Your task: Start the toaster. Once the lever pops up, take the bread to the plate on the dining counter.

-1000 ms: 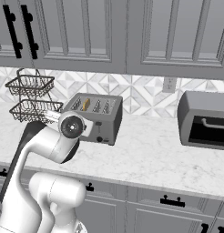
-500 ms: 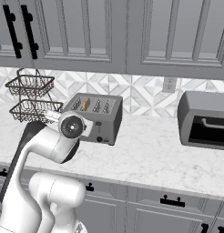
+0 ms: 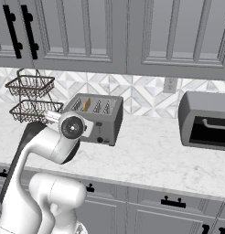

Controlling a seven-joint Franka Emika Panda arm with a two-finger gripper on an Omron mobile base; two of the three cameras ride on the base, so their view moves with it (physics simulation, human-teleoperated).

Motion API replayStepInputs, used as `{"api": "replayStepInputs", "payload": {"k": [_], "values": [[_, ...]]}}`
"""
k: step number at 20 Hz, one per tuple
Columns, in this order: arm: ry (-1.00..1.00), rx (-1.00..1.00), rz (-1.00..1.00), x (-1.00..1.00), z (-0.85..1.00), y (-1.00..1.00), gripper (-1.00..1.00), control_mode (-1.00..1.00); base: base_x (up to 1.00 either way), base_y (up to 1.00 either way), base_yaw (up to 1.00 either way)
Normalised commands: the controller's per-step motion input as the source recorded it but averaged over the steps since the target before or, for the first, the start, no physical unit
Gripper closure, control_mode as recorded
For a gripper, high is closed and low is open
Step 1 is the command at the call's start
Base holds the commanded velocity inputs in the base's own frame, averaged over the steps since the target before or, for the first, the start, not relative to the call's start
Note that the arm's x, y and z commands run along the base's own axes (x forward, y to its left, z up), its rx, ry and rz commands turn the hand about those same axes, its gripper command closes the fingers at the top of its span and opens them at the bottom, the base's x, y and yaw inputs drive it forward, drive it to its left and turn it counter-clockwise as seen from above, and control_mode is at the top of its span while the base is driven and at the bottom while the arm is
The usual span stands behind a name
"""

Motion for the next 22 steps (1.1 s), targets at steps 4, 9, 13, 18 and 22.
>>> {"api": "replayStepInputs", "payload": {"k": [4, 9, 13, 18, 22], "values": [[0.00, 0.00, 0.00, 0.00, 0.00, 0.00, -1.00, -1.00, 0.00, 0.00, 0.00], [0.00, 0.00, 0.00, 0.00, 0.00, 0.00, -1.00, -1.00, 0.00, 0.00, 0.00], [0.00, 0.00, 0.00, 0.00, 0.00, 0.00, -1.00, -1.00, 0.00, 0.00, 0.00], [0.00, 0.00, 0.00, 0.00, 0.00, 0.00, -1.00, -1.00, 0.00, 0.00, 0.00], [0.00, 0.00, 0.00, 0.00, 0.00, 0.00, -1.00, -1.00, 0.00, 0.00, 0.00]]}}
